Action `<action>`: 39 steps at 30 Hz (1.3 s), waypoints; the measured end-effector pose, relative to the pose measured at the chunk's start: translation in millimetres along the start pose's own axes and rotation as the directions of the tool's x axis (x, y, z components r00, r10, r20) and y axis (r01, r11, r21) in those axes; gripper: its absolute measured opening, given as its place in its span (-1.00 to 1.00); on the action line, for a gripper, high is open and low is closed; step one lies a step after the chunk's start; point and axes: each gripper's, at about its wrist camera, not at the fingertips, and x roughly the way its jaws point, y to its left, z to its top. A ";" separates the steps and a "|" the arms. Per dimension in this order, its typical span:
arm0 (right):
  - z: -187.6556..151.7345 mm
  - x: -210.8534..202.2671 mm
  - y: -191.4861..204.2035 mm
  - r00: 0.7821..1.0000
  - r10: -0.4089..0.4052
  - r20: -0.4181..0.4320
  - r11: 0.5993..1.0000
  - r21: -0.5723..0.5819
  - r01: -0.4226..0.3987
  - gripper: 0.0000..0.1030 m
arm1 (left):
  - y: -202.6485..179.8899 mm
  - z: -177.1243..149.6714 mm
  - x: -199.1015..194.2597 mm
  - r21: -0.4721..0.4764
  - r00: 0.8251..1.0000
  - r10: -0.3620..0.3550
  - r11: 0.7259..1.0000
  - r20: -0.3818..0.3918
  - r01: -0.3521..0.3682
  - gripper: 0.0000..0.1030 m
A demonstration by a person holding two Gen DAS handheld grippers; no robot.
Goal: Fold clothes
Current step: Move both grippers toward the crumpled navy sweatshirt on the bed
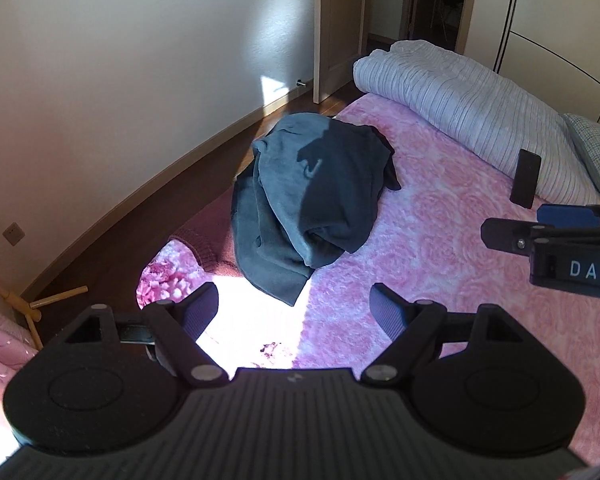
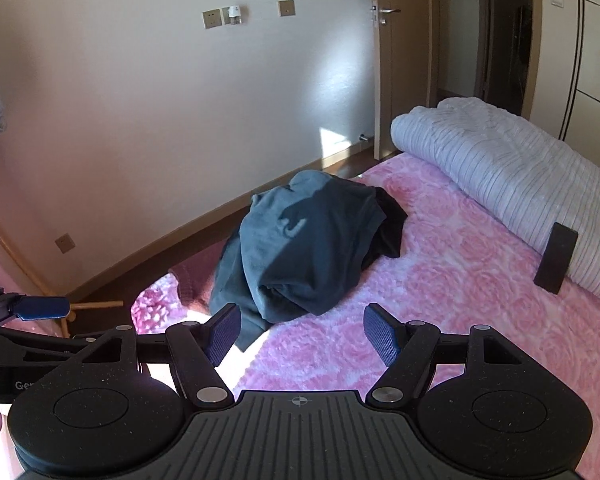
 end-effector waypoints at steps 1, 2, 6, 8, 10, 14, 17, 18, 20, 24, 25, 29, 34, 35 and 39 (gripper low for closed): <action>1.2 2.4 3.2 1.000 -0.007 0.004 1.000 0.004 0.007 0.39 | 3.7 2.1 2.4 0.009 1.000 -0.006 1.000 0.000 0.006 0.56; 2.0 4.7 6.7 1.000 -0.013 0.008 1.000 0.010 0.013 0.39 | 7.3 4.0 4.4 0.018 1.000 -0.011 1.000 0.001 0.011 0.56; 4.5 12.8 20.4 0.999 -0.037 0.024 0.999 0.038 0.036 0.39 | 21.9 9.5 7.3 0.056 0.999 -0.033 0.998 0.011 0.033 0.55; 2.5 15.8 25.4 0.999 -0.044 0.031 0.998 0.050 0.042 0.39 | 27.9 10.9 9.8 0.071 0.999 -0.042 0.997 0.011 0.041 0.56; 0.3 17.8 30.2 0.998 -0.050 0.028 0.997 0.060 0.049 0.39 | 34.0 12.0 12.7 0.081 0.999 -0.048 0.996 0.005 0.047 0.55; -2.9 20.0 34.9 0.998 -0.053 0.019 0.996 0.070 0.051 0.39 | 41.5 8.9 16.5 0.085 0.998 -0.062 0.994 -0.007 0.063 0.56; -1.8 22.5 34.2 0.999 -0.052 0.008 0.996 0.066 0.052 0.39 | 43.1 10.3 18.0 0.081 0.998 -0.065 0.995 -0.010 0.065 0.55; -0.8 22.8 34.0 0.999 -0.051 0.007 0.997 0.060 0.050 0.39 | 43.0 11.3 19.2 0.077 0.998 -0.065 0.995 -0.010 0.065 0.55; 1.0 23.4 33.6 0.999 -0.048 0.006 0.998 0.049 0.048 0.39 | 42.3 12.9 22.4 0.065 0.998 -0.062 0.996 -0.014 0.063 0.56; 4.0 25.0 25.1 0.999 -0.037 -0.008 0.998 0.056 0.037 0.39 | 37.1 12.6 23.9 0.048 0.999 -0.046 0.998 -0.024 0.047 0.56; 4.8 24.6 22.6 0.999 -0.031 -0.011 0.998 0.059 0.032 0.39 | 35.8 13.3 24.0 0.042 0.999 -0.043 0.998 -0.026 0.044 0.55; 9.3 22.4 13.0 1.000 -0.020 -0.018 0.998 0.056 0.021 0.39 | 28.8 14.1 23.6 0.033 0.999 -0.035 0.999 -0.033 0.036 0.56; 15.7 23.2 5.6 1.000 -0.006 -0.028 0.999 0.053 0.008 0.39 | 22.2 18.3 25.1 0.031 0.999 -0.029 0.999 -0.036 0.030 0.56; 16.0 23.8 4.4 0.999 -0.005 -0.031 0.999 0.051 0.007 0.39 | 21.3 18.5 26.1 0.028 0.999 -0.026 0.999 -0.037 0.027 0.56; 16.4 23.7 -4.3 0.999 -0.009 -0.042 0.998 0.066 0.012 0.39 | 15.1 18.4 28.4 0.026 0.999 -0.026 0.999 -0.043 0.027 0.56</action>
